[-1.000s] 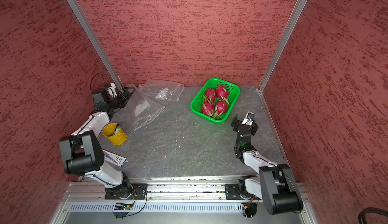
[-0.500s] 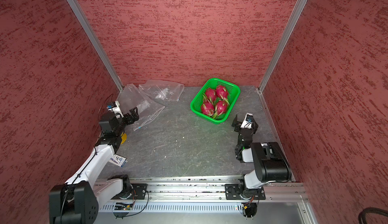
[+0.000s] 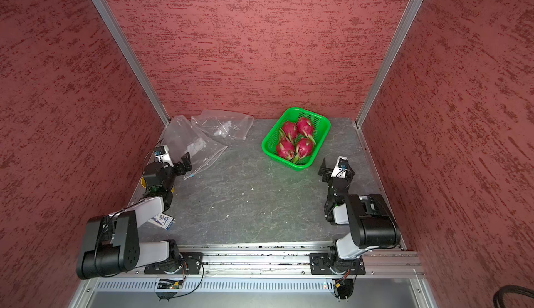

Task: Open the zip-top bag and take out the dragon fruit
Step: Reset both arms

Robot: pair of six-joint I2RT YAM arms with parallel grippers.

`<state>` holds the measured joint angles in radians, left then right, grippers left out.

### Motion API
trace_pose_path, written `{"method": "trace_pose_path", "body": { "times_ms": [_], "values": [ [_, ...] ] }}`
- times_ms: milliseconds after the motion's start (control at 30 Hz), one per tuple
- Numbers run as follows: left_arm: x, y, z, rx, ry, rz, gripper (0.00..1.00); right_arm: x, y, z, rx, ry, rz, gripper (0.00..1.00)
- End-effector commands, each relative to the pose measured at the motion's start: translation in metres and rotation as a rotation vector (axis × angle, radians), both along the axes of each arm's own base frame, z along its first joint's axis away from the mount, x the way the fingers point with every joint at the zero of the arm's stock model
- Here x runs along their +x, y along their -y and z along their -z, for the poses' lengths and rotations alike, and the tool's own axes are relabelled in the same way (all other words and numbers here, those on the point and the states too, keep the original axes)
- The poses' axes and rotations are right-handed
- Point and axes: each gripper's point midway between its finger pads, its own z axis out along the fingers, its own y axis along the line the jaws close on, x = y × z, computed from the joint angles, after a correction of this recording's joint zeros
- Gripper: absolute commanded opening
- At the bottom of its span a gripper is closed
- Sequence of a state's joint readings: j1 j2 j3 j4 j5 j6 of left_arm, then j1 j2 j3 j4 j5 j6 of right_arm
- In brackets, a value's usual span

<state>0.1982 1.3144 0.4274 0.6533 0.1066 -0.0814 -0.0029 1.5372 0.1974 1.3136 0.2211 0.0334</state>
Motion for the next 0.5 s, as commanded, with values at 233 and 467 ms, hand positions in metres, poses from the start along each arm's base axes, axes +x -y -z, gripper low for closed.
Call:
{"method": "trace_pose_path", "body": {
  "times_ms": [233,467],
  "values": [
    [0.0,0.026,0.021,-0.043,0.017,0.11,1.0,0.002,-0.001,-0.01,0.005,0.039,-0.01,0.99],
    [0.004,0.056,0.043,0.1,0.008,0.142,1.0,0.002,-0.001,-0.01,0.005,0.039,-0.01,0.99]
  ]
}}
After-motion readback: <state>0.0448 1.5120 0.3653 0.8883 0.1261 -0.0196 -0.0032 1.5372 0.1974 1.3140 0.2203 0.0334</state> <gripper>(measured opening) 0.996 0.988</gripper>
